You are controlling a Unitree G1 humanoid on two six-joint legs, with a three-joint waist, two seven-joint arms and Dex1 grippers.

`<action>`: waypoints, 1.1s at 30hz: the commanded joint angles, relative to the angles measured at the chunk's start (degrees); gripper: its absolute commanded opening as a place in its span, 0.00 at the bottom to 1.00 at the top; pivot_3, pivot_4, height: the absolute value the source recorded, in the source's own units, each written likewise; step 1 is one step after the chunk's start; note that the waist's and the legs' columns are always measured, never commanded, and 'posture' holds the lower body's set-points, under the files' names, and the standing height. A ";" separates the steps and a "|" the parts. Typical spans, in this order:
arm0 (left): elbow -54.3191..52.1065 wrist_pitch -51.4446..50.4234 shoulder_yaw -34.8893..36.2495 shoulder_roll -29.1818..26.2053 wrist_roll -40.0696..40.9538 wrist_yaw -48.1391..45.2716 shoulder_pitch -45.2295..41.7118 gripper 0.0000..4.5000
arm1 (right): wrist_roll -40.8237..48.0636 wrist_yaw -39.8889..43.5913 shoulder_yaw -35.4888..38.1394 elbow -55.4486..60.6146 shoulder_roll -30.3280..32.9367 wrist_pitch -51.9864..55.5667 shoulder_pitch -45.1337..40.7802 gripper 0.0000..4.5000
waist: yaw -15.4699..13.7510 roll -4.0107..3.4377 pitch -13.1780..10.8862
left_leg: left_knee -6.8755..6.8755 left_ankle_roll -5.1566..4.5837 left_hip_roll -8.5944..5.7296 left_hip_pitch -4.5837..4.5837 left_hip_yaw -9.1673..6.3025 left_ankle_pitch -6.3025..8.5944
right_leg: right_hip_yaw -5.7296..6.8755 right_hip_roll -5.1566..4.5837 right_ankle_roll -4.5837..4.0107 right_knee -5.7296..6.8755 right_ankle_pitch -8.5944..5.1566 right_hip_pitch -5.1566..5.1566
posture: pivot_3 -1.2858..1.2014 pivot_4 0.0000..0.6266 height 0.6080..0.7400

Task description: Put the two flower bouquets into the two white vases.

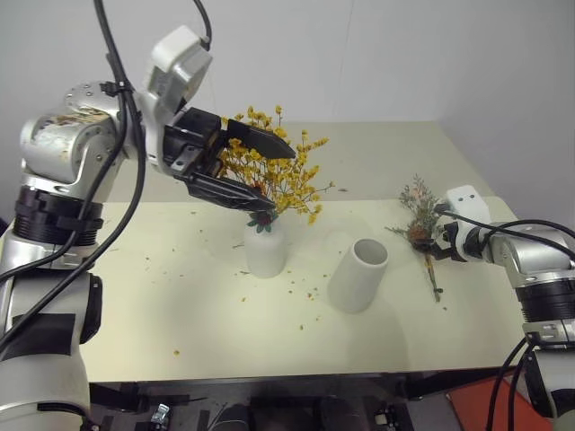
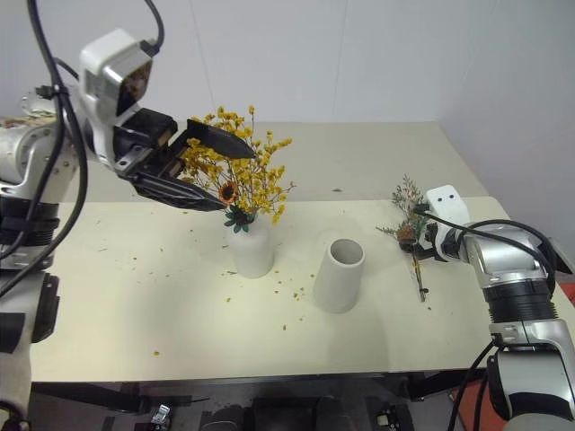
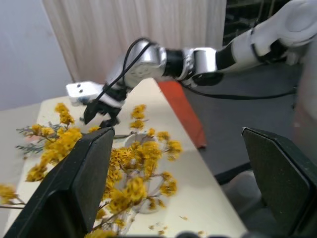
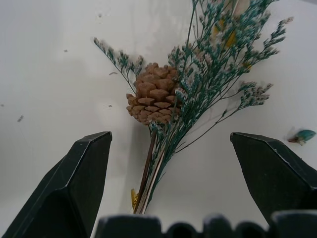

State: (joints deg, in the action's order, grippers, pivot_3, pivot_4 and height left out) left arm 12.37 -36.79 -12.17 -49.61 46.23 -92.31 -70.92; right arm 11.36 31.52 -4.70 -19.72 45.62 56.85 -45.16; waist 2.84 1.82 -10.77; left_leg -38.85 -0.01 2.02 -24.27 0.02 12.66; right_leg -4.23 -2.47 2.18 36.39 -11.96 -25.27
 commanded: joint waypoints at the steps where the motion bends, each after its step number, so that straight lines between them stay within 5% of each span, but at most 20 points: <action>1: 0.27 1.63 -0.86 -4.29 4.39 -0.19 0.71 0.99 | -2.07 1.78 -0.69 -2.76 -0.07 -3.30 -2.88 1.00 | -0.01 -0.01 -0.01 | -0.01 0.00 -0.01 0.01 0.01 0.00 | -0.02 0.00 0.03 0.02 -0.02 0.00 | 0.52 0.24 1.00; 9: -4.00 10.98 -11.69 -19.82 6.30 -0.19 6.64 0.99 | -6.03 4.53 -3.37 -14.47 -2.01 -7.58 -7.57 1.00 | 0.11 -0.03 -0.02 | 0.00 0.00 -0.01 0.07 0.02 0.00 | -0.03 0.00 0.02 0.20 -0.09 -0.03 | 0.52 0.24 1.00; 13: -6.99 15.26 -14.18 -22.70 5.73 -0.19 11.58 0.99 | -7.06 6.49 -3.66 -16.92 -2.58 -8.57 -8.10 1.00 | -0.29 -0.02 -0.02 | -0.05 0.00 0.00 0.06 0.01 0.00 | 0.00 0.00 0.03 0.29 -0.13 -0.03 | 0.52 0.24 1.00; 24: -13.37 13.37 -6.24 -11.57 1.22 0.36 20.41 0.99 | -9.61 8.77 -3.41 -21.76 -4.10 -10.01 -9.39 1.00 | -0.17 -0.02 -0.02 | -0.16 -0.03 -0.02 0.13 0.01 -0.02 | -0.02 0.02 0.07 0.39 -0.15 0.02 | 0.52 0.24 1.00; 27: -14.83 16.21 -3.95 -8.33 -2.19 0.65 23.94 1.00 | -9.49 9.32 -3.07 -22.83 -4.16 -10.13 -9.69 0.87 | -0.22 -0.02 -0.01 | -0.14 -0.03 -0.02 0.19 0.02 -0.02 | -0.04 0.02 -0.05 0.41 -0.08 0.05 | 0.52 0.24 1.00; 33: -18.02 13.69 -1.06 -4.84 -4.65 2.38 27.42 1.00 | -10.34 9.73 -3.73 -23.87 -4.30 -10.19 -9.82 0.46 | -0.35 -0.02 -0.01 | -0.17 -0.04 -0.03 0.19 0.01 -0.03 | -0.02 0.01 -0.08 0.41 -0.05 0.10 | 0.52 0.24 1.00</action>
State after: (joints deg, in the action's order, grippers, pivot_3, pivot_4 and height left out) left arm -3.79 -22.72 -15.73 -54.77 42.04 -90.60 -43.53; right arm 2.24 41.28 -8.44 -42.99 41.03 46.79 -54.47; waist 2.49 1.79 -10.78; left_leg -39.02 -0.05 1.99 -24.07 0.03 12.63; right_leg -4.25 -2.46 2.10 36.79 -12.01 -25.15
